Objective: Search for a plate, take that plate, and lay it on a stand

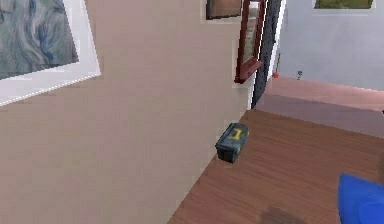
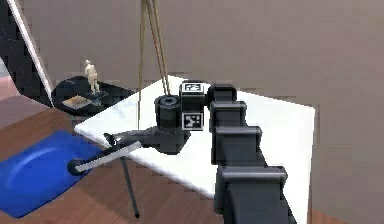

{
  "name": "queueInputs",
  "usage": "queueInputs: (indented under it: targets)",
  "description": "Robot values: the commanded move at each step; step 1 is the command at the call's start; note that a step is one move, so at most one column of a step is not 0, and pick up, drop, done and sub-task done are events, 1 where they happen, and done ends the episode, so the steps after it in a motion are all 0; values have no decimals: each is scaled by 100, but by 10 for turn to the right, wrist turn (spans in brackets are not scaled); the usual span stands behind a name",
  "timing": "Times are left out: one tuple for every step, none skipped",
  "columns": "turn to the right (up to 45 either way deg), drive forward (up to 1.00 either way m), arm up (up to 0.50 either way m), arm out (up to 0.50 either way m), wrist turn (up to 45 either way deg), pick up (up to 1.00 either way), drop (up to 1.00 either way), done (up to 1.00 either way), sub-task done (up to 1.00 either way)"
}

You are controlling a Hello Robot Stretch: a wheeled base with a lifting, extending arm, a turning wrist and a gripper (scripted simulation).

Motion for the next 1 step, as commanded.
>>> queueInputs:
  targets:
    - [0, 0, 0, 0, -450, 0, 0, 0, 0]
